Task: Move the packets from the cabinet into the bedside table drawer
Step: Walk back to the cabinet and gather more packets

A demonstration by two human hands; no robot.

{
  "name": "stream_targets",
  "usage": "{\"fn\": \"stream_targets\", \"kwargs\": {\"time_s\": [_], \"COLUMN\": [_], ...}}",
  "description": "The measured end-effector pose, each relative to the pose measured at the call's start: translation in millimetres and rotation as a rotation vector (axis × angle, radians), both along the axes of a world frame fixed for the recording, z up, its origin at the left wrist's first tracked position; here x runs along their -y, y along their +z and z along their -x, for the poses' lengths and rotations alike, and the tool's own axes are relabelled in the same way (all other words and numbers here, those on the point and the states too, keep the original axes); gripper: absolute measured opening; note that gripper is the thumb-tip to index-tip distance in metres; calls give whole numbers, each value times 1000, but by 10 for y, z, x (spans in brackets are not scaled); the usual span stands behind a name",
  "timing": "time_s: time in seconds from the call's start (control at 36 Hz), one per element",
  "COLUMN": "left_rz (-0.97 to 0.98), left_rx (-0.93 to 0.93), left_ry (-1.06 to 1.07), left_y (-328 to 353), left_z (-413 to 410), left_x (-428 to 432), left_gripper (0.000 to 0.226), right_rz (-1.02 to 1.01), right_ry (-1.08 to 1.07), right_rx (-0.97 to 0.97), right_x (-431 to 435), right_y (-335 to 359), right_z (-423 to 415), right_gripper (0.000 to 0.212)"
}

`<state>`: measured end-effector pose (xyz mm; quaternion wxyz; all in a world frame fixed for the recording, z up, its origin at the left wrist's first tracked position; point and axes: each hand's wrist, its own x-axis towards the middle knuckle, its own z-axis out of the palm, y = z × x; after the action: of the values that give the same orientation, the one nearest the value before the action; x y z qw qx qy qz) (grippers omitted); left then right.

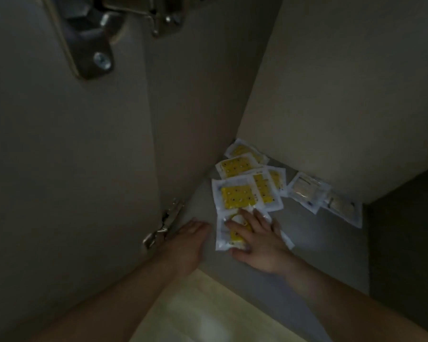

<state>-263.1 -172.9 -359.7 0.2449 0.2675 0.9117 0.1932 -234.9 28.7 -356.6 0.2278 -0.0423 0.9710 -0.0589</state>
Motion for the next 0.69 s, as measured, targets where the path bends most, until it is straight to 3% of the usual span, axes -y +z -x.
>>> {"fn": "stream_targets", "kwargs": {"time_s": [0.08,0.14,0.22,0.36,0.39,0.44,0.5,0.69], "left_rz": [-116,-172,-241,87,152,196,231,163], "left_rx": [-58,-176,-304,-156,-168,-190,-196,-183], "left_ry": [184,252,120,-89,-128,-178,-222,-221], "left_y": [32,13,-86,-121,-142,-189,-199,-193], "left_z": [-29,-50,-45,-91,-109,-146,-176,-282], "left_x": [-62,-123,-238,-432,-443,-420,-351,-196], "left_gripper": [61,57,59,54,61,100,123,127], "right_rz": [13,8,-18,12,25,48,72,277], "right_ry": [54,132,252,302,298,312,329,286], "right_rx": [-30,-175,-308,-474,-493,-526,-533,-533], "right_x": [-56,-78,-133,-174,-178,-210,-252,-336], "right_y": [-42,-101,-220,-370,-379,-403,-416,-352], "right_z": [-277,-449,-673,-924,-942,-965,-971,-976], "right_gripper": [87,82,80,63,58,55,61,78]}}
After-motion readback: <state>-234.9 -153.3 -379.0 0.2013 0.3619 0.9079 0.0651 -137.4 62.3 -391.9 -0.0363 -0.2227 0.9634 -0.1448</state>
